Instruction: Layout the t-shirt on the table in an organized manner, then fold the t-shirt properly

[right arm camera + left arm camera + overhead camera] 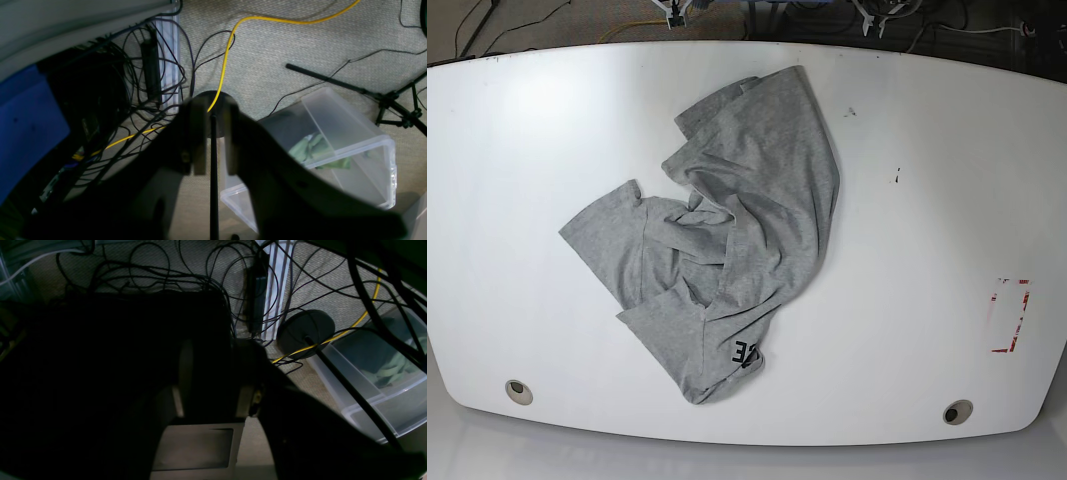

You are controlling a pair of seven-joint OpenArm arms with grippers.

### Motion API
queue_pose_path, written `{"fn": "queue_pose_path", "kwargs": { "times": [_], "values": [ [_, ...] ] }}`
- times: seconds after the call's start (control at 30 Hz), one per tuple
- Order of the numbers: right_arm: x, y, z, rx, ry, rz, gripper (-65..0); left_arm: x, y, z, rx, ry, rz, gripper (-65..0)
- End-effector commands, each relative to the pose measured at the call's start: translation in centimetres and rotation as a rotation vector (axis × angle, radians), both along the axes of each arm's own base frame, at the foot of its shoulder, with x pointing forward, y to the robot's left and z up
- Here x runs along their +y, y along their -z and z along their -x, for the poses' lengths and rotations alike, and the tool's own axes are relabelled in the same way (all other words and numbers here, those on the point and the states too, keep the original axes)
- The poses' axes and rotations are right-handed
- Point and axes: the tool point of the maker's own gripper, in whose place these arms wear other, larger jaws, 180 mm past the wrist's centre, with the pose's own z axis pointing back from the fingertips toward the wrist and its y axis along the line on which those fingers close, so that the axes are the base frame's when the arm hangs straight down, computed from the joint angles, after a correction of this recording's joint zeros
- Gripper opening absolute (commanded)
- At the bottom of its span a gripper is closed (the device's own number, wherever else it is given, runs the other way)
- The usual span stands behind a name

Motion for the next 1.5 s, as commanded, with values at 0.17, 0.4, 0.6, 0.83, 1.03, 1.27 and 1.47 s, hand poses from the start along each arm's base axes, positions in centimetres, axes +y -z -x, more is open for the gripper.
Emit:
{"fn": "queue_pose_path", "kwargs": {
  "times": [0.17, 0.4, 0.6, 0.83, 1.03, 1.27, 1.47],
  "values": [
    [0.4, -0.1, -0.2, -0.012, 0.005, -0.008, -56.5, 0.1, 0.0, -0.4, -0.003, -0.004, -0.009, -47.1],
    [0.4, 0.0, -0.1, -0.008, 0.003, -0.006, -56.3, 0.1, 0.0, -0.3, -0.005, -0.008, -0.007, -47.1],
    [0.3, 0.0, -0.2, -0.012, 0.004, -0.005, -56.5, -0.1, 0.0, -0.3, -0.005, -0.007, -0.003, -47.3],
    [0.2, 0.0, -0.4, -0.016, 0.007, -0.004, -56.5, -0.1, 0.0, -0.3, -0.006, -0.01, -0.003, -47.3],
    [0.2, -0.1, -0.4, -0.02, 0.008, -0.002, -56.5, 0.0, 0.0, -0.2, -0.009, -0.013, -0.006, -47.3],
    [0.0, 0.0, -2.2, -0.044, -0.013, 0.0, -56.9, -0.3, -0.1, 1.3, 0.012, -0.004, 0.002, -46.8],
    [0.0, 0.1, -2.3, -0.045, -0.013, 0.0, -56.9, -0.3, -0.2, 1.8, 0.018, -0.003, 0.001, -46.8]
  ]
}}
